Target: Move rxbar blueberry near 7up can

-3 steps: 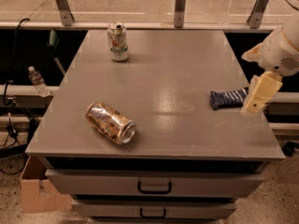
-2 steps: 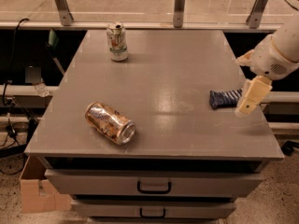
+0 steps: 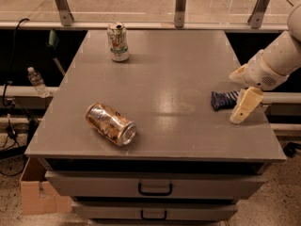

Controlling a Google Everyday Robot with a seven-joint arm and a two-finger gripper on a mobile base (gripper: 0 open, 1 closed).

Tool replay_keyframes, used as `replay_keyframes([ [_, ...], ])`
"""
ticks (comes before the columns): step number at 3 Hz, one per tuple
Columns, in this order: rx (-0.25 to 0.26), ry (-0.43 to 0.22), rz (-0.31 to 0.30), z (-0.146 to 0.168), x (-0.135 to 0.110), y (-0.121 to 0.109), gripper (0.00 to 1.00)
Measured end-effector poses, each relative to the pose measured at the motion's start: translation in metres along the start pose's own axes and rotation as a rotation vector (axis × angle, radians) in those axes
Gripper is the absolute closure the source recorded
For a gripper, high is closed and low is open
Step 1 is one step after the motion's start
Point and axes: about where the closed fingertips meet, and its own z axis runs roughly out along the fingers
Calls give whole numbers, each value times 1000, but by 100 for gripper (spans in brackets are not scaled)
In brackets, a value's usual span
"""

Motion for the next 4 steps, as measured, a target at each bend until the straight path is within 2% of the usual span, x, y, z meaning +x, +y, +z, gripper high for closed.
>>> replay_keyframes([
  [1, -4, -2, 5, 4, 1, -2, 40],
  [3, -4, -3, 5, -10, -5, -4, 87],
  [4, -4, -3, 5, -11, -5, -5, 100],
])
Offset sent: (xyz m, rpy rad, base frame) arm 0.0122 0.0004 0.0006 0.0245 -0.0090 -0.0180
